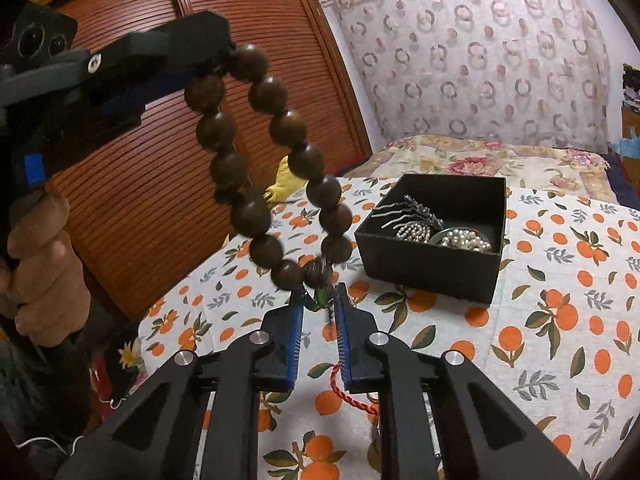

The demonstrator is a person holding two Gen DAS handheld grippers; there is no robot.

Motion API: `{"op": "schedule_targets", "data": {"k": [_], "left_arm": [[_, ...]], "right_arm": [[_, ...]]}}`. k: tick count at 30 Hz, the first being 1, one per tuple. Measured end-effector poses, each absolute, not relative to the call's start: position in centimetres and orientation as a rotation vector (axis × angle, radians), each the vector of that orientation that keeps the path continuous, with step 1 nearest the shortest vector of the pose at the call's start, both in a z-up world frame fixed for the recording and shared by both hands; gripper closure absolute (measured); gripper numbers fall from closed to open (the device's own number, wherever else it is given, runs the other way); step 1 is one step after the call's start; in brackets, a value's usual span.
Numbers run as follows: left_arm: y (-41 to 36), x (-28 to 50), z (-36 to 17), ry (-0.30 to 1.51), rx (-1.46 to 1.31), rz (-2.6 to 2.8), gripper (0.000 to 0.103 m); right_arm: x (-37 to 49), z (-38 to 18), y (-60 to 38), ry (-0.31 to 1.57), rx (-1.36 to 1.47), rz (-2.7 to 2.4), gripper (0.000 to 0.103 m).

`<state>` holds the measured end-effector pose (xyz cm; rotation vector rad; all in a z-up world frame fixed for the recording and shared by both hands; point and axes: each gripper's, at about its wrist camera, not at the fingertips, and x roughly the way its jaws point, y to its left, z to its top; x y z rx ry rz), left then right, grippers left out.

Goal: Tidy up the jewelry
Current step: 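Grasp the small green pendant with the right tool while the left holds the beads up, then carry the beads and green pendant over the box and open both tools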

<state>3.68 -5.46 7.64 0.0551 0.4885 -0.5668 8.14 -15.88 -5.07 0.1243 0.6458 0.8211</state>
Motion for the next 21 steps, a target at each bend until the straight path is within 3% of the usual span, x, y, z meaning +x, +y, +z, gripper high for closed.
{"op": "schedule_targets", "data": {"k": [15, 21], "left_arm": [[-4.3, 3.7, 8.1, 0.470, 0.014, -0.562, 0.091], [-3.9, 5.0, 8.0, 0.464, 0.021, -0.520, 0.091]], "right_arm": [[8.5, -7.9, -14.4, 0.755, 0.027, 0.773, 0.086], [8.7, -7.1, -15.8, 0.715, 0.008, 0.737, 0.086]]}}
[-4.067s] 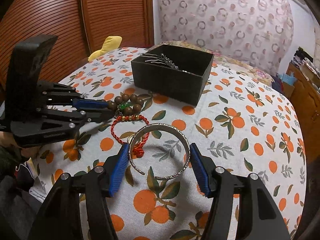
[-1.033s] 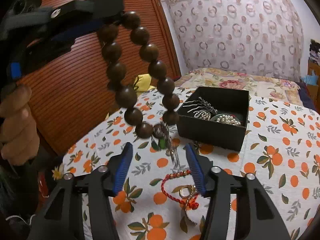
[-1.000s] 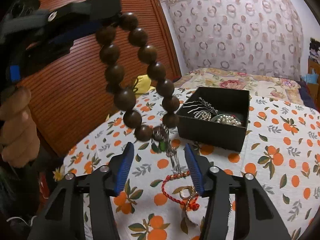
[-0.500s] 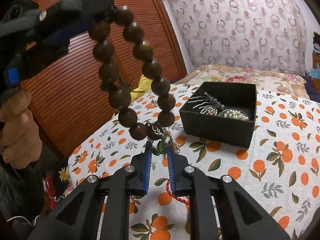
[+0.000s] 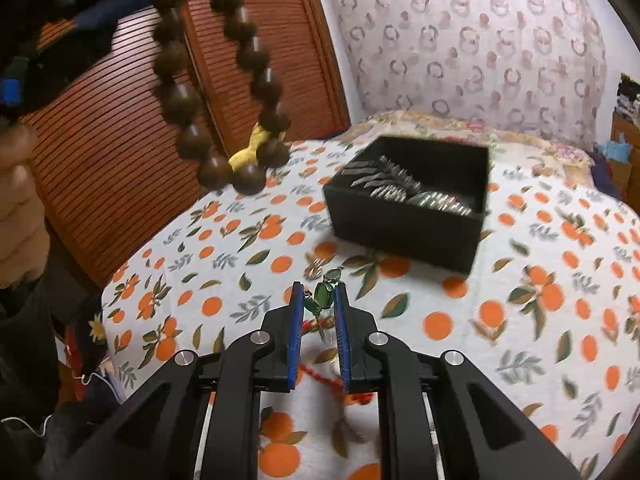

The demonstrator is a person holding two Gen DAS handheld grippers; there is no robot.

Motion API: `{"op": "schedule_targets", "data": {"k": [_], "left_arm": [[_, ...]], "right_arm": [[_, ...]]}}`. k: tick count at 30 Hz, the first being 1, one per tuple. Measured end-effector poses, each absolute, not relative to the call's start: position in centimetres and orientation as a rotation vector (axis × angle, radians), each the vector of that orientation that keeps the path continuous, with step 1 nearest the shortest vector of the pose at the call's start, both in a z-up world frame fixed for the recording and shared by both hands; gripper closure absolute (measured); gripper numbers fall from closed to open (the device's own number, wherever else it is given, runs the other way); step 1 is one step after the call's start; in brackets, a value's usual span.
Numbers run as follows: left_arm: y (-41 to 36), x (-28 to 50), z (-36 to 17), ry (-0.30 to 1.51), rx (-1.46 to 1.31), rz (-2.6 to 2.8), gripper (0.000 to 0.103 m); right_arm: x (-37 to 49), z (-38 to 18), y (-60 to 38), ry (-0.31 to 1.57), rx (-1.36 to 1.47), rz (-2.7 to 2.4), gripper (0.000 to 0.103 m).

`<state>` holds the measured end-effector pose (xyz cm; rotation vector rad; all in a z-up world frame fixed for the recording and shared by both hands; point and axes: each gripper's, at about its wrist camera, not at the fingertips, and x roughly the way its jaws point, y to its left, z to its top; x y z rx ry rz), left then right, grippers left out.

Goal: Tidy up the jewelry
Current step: 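Carry the beads and green pendant over the box and open both tools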

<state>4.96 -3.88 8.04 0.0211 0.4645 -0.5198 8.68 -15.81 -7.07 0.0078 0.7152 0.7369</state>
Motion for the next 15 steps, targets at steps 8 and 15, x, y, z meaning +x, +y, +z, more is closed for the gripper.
{"op": "schedule_targets", "data": {"k": [8, 15], "left_arm": [[-3.1, 9.7, 6.0, 0.507, -0.012, -0.482, 0.091], [-3.0, 13.5, 5.3, 0.521, -0.029, -0.473, 0.091]], "right_arm": [[11.2, -2.9, -17.4, 0.619, -0.064, 0.697, 0.086], [16.3, -1.6, -17.6, 0.598, -0.091, 0.663, 0.086]]}}
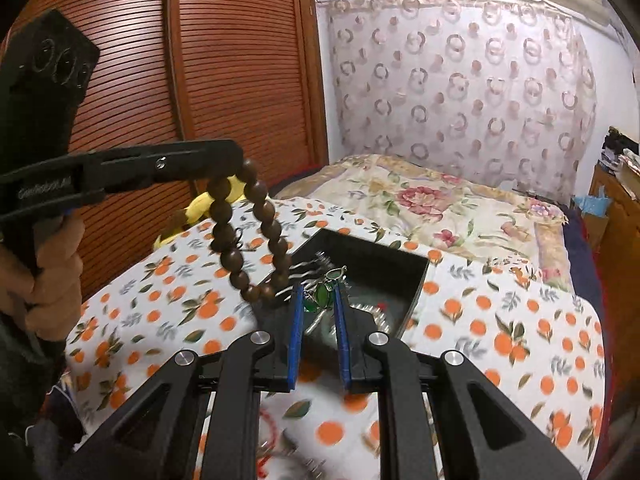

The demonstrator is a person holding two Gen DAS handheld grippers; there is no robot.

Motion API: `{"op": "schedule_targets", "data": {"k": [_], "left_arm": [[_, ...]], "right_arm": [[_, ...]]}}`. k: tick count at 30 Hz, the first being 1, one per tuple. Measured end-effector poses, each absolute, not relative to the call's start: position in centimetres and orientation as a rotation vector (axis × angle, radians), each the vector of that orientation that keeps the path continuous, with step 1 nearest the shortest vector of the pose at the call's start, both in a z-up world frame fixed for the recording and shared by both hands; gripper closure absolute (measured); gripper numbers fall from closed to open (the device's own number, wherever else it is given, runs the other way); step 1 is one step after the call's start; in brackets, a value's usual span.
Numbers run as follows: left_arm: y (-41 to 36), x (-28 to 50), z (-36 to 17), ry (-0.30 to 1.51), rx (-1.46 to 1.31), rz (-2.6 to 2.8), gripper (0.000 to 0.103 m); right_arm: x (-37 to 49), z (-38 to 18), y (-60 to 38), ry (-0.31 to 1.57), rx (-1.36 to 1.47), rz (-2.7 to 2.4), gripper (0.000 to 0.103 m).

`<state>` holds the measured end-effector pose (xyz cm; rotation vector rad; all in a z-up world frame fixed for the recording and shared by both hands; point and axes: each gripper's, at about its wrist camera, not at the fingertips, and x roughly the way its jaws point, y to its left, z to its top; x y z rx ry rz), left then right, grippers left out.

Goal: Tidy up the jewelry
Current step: 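Carry the beads and green pendant over the box and open both tools, then move the left tool to the red string bracelet while the right grasps the silver bangle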

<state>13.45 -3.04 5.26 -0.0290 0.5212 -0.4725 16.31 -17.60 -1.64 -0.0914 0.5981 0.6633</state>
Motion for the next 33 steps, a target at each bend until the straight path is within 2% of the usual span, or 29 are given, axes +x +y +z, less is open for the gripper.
{"op": "schedule_targets", "data": {"k": [7, 9, 10, 11, 13, 19, 25, 28, 33], "left_arm": [[-3.6, 17.1, 2.4, 0.599, 0.004, -0.427, 0.090], [-3.6, 17.4, 1.7, 0.600, 0.015, -0.407, 0.079], [-3.6, 17.4, 1.5, 0.599, 0.018, -0.402, 0.070], [-3.6, 17.5, 1.3, 0.604, 0.023, -0.392, 0.068], [-3.5, 17.6, 1.0, 0.611, 0.022, -0.386, 0.067], [-2.8, 16.4, 0.3, 0.629, 0.020, -0.373, 0.065], [-2.1, 13.3, -0.6, 0.644, 0.032, -0.358, 0.056], [-2.0, 11.6, -1.3, 0.650, 0.037, -0.352, 0.045], [-1.9, 9.1, -3.0, 0.679, 0.053, -0.351, 0.043]], "right_arm": [[20.4, -4.2, -16.4, 0.683, -0.122, 0.644, 0.085], [20.9, -4.7, -16.2, 0.702, -0.128, 0.641, 0.084], [20.9, -4.8, -16.2, 0.702, -0.131, 0.638, 0.083], [21.1, -5.0, -16.2, 0.704, -0.135, 0.633, 0.082], [21.0, -5.0, -16.2, 0.708, -0.141, 0.631, 0.072], [19.6, -4.3, -17.4, 0.688, -0.129, 0.602, 0.072], [15.2, -4.4, -18.9, 0.680, -0.110, 0.587, 0.072], [13.1, -5.5, -19.3, 0.704, -0.124, 0.573, 0.072], [10.4, -7.6, -19.7, 0.754, -0.145, 0.558, 0.072]]}}
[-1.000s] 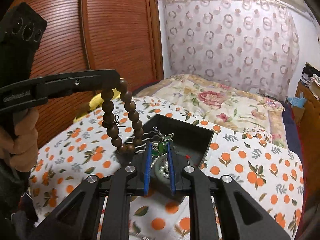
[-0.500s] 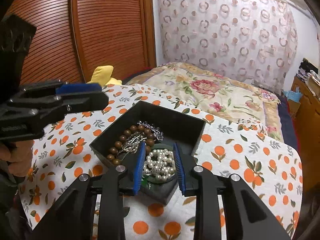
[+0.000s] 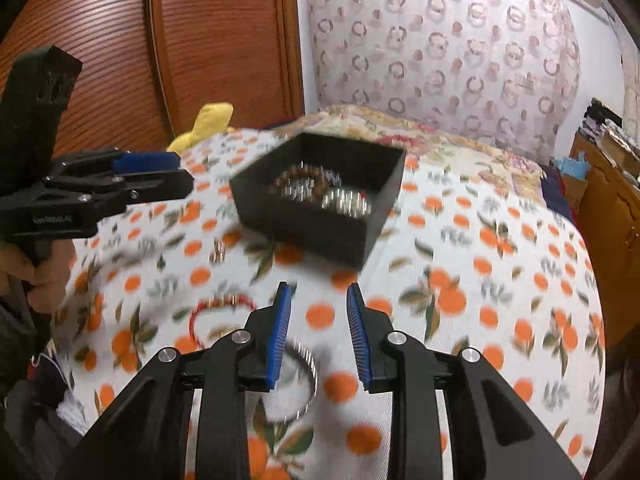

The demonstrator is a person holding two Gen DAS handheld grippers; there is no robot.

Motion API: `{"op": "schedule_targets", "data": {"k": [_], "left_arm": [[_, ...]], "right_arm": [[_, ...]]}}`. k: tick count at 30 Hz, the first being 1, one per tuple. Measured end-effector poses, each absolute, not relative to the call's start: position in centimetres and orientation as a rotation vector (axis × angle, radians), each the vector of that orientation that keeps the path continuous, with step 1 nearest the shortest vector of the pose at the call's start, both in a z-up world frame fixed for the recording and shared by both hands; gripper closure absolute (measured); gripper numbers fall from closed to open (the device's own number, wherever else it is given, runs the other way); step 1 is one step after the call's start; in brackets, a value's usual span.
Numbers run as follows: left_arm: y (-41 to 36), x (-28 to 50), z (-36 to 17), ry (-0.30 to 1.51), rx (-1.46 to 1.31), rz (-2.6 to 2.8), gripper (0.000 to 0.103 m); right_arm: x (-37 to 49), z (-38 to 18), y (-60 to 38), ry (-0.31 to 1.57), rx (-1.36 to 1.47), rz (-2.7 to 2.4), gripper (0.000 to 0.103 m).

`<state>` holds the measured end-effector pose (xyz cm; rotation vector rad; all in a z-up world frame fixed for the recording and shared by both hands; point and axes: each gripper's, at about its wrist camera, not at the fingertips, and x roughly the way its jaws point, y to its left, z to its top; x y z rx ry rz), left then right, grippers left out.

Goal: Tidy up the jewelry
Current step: 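Move the left tool to the red string bracelet while the right grasps the silver bangle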

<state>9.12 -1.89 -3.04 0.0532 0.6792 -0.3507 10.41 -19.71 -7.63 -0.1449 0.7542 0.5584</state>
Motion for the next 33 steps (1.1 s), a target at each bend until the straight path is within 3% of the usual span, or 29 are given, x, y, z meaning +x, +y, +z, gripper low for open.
{"op": "schedule_targets", "data": {"k": [17, 19, 20, 25, 27, 33], "left_arm": [[-2.1, 6.9, -5.8, 0.755, 0.088, -0.342, 0.043], [-2.3, 6.9, -6.0, 0.765, 0.092, -0.350, 0.043], [-2.4, 7.0, -6.1, 0.770, 0.094, -0.355, 0.043], [-3.2, 7.1, -6.4, 0.790, 0.105, -0.385, 0.043], [-3.7, 7.1, -6.6, 0.802, 0.105, -0.404, 0.047], [-5.4, 6.9, -7.4, 0.838, 0.130, -0.479, 0.076]], "right_arm": [[8.6, -10.7, -19.4, 0.866, -0.190, 0.534, 0.072], [8.5, -10.7, -19.5, 0.862, -0.199, 0.521, 0.089], [8.5, -10.7, -19.6, 0.863, -0.200, 0.523, 0.092], [8.5, -10.6, -20.3, 0.865, -0.183, 0.520, 0.097], [8.4, -10.7, -20.7, 0.860, -0.169, 0.508, 0.097], [7.9, -10.5, -21.6, 0.829, -0.120, 0.488, 0.097]]}}
